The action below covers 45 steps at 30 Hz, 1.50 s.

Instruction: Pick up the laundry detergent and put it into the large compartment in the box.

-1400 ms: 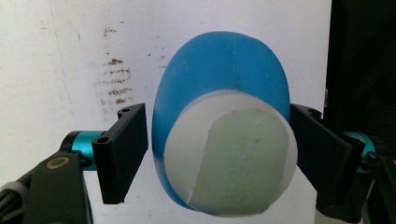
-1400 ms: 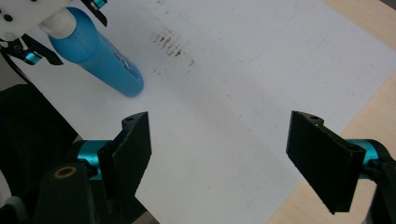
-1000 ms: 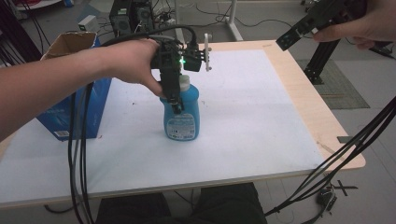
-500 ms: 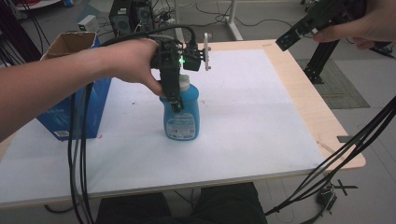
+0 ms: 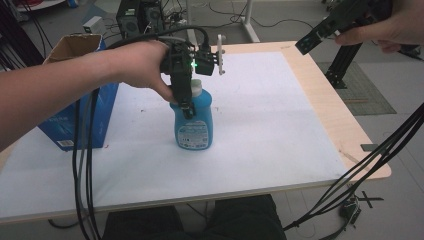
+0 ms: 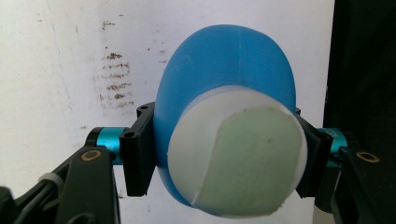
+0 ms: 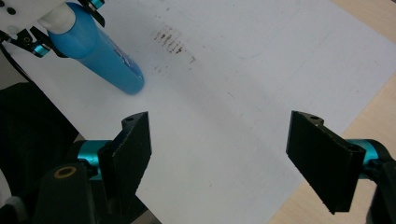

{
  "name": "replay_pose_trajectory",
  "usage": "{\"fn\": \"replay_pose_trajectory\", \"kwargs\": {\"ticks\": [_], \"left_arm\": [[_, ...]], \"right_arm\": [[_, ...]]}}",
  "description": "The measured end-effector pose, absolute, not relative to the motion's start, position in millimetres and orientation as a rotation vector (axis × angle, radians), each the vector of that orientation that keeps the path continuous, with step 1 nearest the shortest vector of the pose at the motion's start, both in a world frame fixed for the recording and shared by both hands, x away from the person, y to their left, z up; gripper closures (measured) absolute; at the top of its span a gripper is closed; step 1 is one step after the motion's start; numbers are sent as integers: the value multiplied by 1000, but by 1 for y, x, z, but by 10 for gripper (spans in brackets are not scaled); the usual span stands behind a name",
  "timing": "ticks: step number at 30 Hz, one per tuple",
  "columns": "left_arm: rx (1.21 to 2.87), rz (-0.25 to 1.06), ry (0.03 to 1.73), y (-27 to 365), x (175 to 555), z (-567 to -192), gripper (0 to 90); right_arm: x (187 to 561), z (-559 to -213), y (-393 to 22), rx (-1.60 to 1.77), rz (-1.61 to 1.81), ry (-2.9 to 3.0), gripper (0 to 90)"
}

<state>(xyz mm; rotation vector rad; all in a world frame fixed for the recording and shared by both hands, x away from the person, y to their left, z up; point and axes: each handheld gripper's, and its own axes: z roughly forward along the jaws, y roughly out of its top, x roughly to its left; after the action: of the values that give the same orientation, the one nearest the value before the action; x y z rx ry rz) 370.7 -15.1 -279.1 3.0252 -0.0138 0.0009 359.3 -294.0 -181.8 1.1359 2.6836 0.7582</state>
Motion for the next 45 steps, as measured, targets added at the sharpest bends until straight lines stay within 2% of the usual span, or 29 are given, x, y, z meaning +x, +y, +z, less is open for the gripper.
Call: {"fn": "replay_pose_trajectory", "kwargs": {"ticks": [18,25,35,45], "left_arm": [[3042,20,-16,-18,369,-277,376],[3026,31,56,-15,372,-256,376],[2978,-9,307,6,380,-200,376],[2892,50,737,56,393,-142,376]], "right_arm": [[359,-185,-296,1140,759,2689,216],[361,-184,-296,1139,762,2686,216],[362,-183,-296,1133,767,2689,216],[364,-181,-295,1132,776,2688,216]]}}
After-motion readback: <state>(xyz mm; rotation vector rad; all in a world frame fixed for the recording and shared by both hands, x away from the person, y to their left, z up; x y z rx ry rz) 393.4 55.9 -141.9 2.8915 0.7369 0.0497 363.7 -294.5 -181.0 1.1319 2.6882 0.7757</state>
